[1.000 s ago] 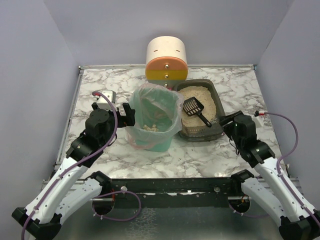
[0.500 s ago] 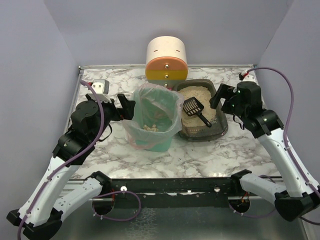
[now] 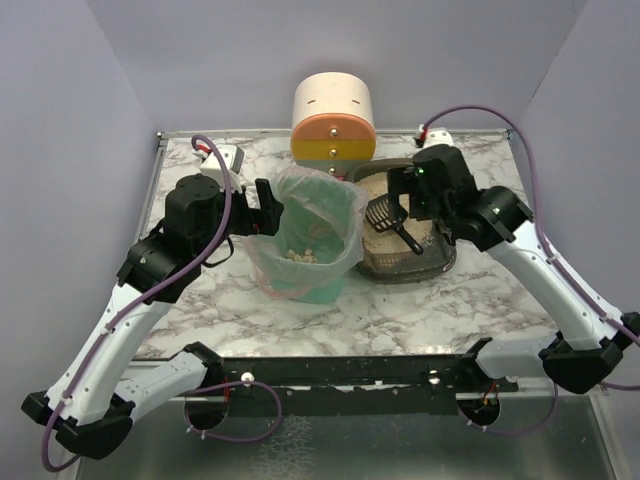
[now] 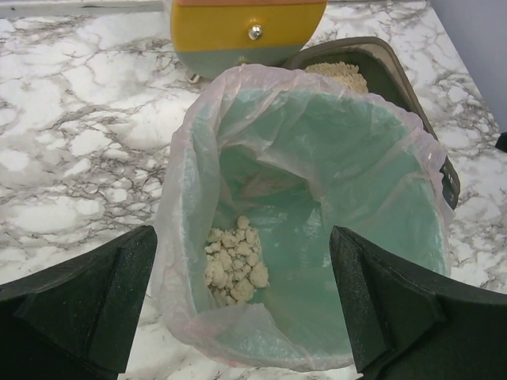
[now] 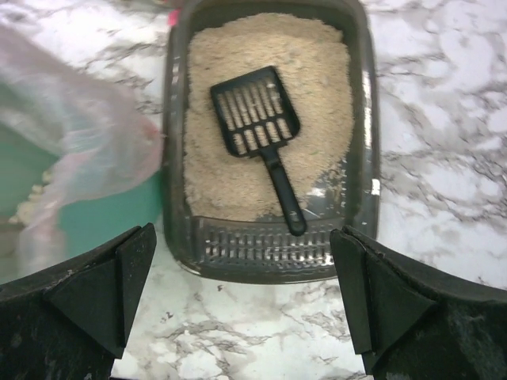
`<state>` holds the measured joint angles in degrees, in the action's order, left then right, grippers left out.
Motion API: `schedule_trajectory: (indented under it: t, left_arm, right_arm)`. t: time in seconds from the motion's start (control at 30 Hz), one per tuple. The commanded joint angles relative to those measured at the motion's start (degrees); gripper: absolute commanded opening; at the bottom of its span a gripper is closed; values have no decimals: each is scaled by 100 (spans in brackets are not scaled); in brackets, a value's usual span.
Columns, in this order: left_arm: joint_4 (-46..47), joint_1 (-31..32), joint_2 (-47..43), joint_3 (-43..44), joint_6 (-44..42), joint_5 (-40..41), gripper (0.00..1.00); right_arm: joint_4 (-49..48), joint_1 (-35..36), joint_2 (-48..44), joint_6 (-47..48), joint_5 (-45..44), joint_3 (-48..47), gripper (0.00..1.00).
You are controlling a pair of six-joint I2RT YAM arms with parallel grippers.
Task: Clean the litter box
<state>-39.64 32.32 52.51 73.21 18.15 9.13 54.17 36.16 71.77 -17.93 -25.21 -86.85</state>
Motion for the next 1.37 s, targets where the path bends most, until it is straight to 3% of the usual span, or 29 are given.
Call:
schedule_trajectory:
  t: [0.0, 0.23, 0.53, 0.7, 0.87, 1.33]
  left_arm:
    - [-221, -32, 173, 200, 94, -304, 99]
    - [-535, -32, 305, 525, 69, -343, 99]
    - [-571, -32, 597, 1042, 107, -1186, 99]
    - [-545, -32, 726, 1330, 144, -1888, 99]
    - [-323, -32, 454, 1178, 177, -2359, 99]
    - [-459, -32, -61, 929, 72, -2218, 99]
  right_arm:
    - [566, 535, 460, 23, -600, -540, 100]
    - [-568, 541, -665, 201, -298, 181, 100]
    - [-589, 541, -1580, 42, 295, 43, 100]
    - [-124, 541, -1634, -148, 409, -180, 100]
    - [-482, 541, -1952, 13, 436, 282, 100]
    - [-735, 541, -1921, -136, 958, 355, 100]
